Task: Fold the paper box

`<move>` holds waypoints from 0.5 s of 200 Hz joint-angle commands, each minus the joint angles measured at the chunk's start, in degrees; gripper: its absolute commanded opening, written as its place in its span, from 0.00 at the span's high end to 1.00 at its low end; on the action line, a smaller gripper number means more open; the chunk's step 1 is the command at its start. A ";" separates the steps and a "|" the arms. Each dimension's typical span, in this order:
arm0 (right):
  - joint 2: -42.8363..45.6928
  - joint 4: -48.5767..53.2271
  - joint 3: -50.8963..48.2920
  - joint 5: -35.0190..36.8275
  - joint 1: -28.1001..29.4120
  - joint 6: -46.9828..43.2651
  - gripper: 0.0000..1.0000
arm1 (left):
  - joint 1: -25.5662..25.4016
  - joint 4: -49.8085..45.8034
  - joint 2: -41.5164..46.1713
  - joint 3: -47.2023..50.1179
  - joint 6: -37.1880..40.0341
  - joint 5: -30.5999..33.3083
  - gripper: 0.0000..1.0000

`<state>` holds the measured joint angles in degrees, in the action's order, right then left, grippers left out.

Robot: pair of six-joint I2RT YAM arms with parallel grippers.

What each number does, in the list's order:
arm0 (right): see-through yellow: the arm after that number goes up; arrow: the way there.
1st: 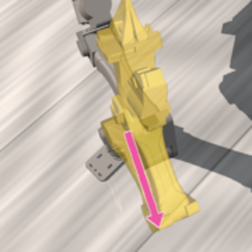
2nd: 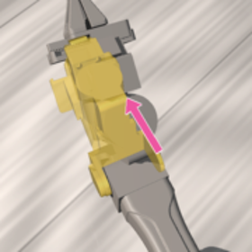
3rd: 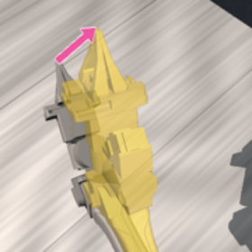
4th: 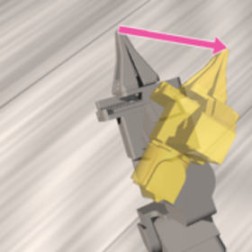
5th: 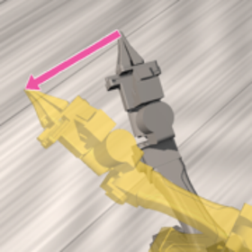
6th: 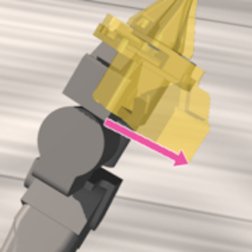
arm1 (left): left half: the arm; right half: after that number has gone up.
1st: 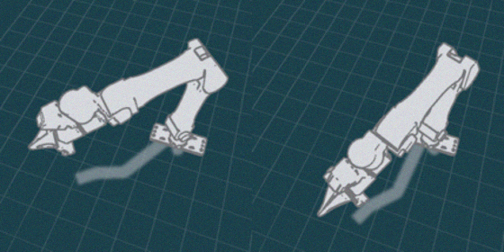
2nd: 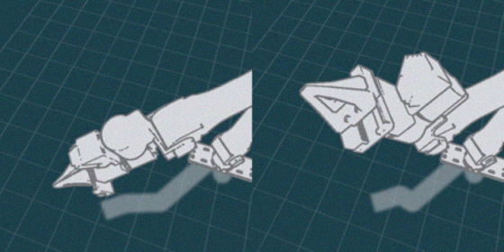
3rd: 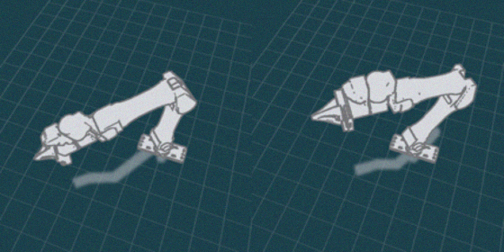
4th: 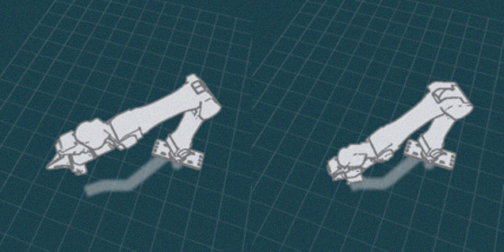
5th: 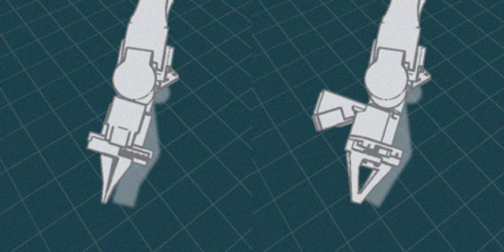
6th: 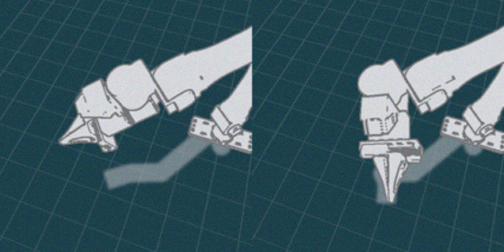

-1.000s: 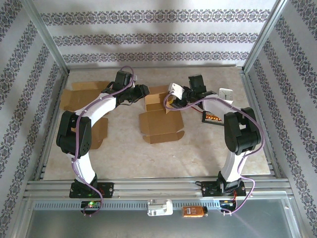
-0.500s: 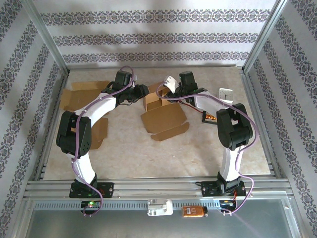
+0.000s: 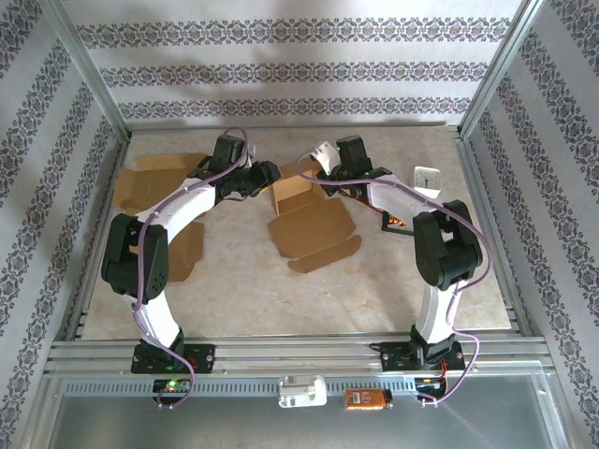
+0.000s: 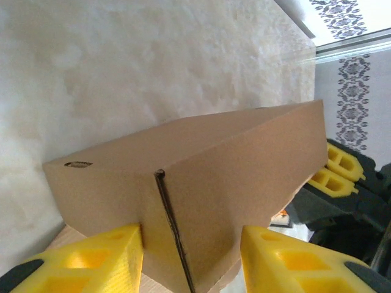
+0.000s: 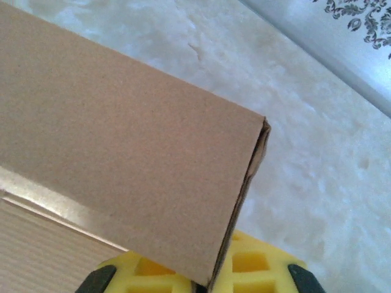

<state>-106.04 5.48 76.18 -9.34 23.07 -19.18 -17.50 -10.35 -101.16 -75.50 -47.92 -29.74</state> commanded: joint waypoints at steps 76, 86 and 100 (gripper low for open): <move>7.24 -7.52 -15.05 4.67 15.57 18.80 0.93 | -0.35 -0.57 10.82 11.60 1.70 -3.37 0.53; 6.62 -8.63 -15.64 5.43 16.13 18.99 0.88 | -0.41 -0.90 10.73 12.50 2.01 -3.04 0.52; 5.73 -9.94 -16.34 6.17 16.72 19.12 0.84 | -0.35 0.22 11.16 14.14 1.64 -2.19 0.52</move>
<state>-97.34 -0.80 61.87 2.83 35.48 -0.73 -16.40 -14.81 -89.56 -62.87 -46.89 -28.14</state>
